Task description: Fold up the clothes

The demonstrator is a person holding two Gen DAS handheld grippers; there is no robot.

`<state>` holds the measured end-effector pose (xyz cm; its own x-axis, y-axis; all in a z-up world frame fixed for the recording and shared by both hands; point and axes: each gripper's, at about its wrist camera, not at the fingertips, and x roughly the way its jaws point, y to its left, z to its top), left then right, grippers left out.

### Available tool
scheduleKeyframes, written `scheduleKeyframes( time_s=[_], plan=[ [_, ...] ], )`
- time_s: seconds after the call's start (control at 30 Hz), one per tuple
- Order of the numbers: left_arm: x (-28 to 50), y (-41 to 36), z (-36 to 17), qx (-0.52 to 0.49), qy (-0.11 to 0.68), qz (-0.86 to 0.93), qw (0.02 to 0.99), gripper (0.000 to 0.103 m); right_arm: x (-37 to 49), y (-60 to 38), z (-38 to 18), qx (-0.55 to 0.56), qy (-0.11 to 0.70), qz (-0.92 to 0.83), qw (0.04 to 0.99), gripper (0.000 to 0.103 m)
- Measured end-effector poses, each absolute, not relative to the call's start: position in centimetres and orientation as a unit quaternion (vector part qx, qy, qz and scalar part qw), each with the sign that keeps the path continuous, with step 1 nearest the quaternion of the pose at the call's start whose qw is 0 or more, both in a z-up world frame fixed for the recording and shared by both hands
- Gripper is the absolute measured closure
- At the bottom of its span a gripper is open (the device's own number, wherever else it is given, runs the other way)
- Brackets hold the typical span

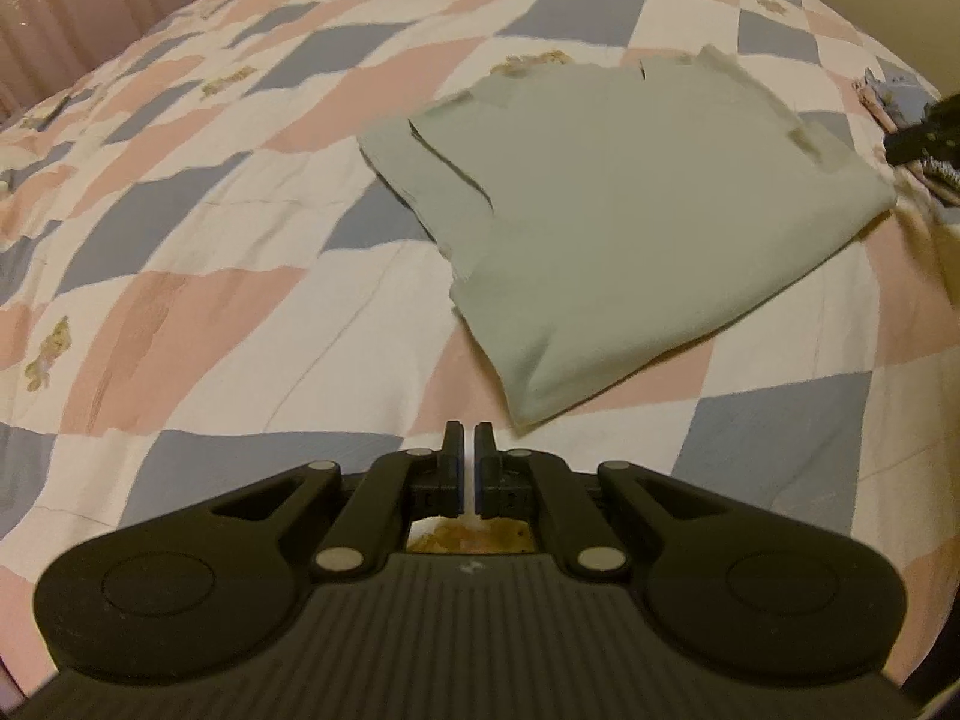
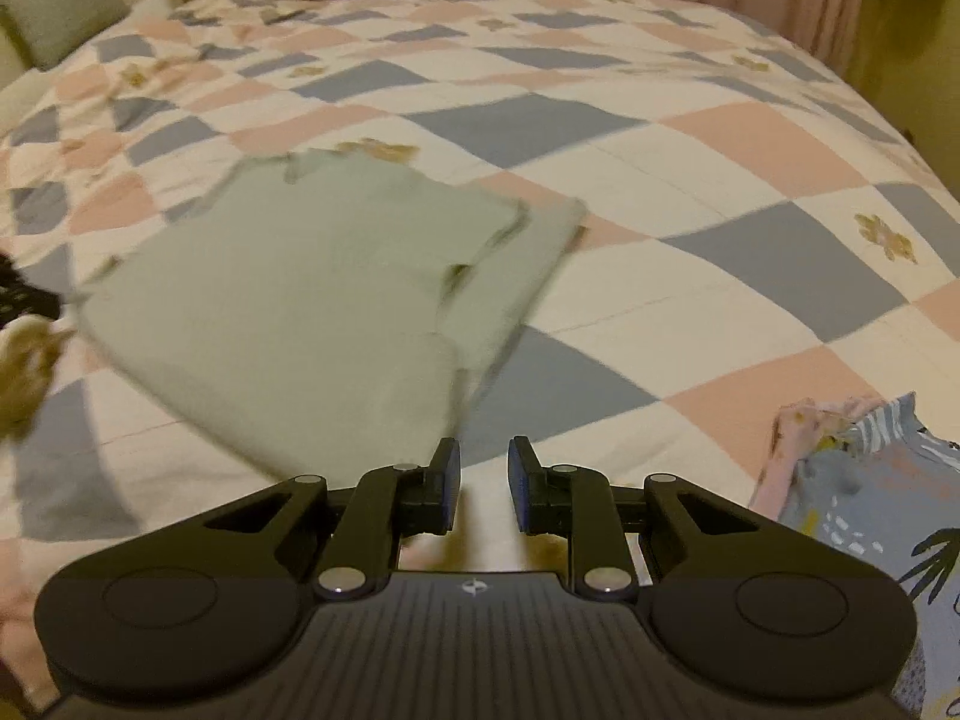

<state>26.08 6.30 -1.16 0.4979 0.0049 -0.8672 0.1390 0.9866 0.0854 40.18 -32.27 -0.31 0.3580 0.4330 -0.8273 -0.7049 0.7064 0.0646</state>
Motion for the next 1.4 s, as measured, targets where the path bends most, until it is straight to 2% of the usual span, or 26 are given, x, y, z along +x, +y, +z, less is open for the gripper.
scheduleKeyframes(
  time_s=[0.23, 0.47, 0.6, 1.03, 1.4],
  plan=[
    [26.8, 4.0, -0.5, 0.03, 0.468, -0.061, 0.881, 0.099, 37.2, -29.3, 0.2, -0.153, 0.441, 0.416, 0.78, 0.079],
    [28.6, 2.7, -4.0, 0.017, 0.499, -0.054, 0.865, 0.097, 37.7, -28.9, -1.9, -0.183, 0.46, 0.407, 0.768, 0.079],
    [28.0, 3.3, -4.1, 0.024, 0.512, -0.026, 0.858, 0.097, 38.0, -28.7, -3.1, -0.199, 0.47, 0.401, 0.76, 0.079],
    [23.9, 2.2, 1.5, -0.053, 0.487, 0.037, 0.871, 0.096, 37.9, -30.7, 2.3, -0.193, 0.459, 0.413, 0.763, 0.073],
    [26.2, 2.2, -0.5, -0.14, 0.474, 0.045, 0.868, 0.092, 41.1, -26.2, 5.6, -0.237, 0.438, 0.448, 0.742, 0.069]
  ],
)
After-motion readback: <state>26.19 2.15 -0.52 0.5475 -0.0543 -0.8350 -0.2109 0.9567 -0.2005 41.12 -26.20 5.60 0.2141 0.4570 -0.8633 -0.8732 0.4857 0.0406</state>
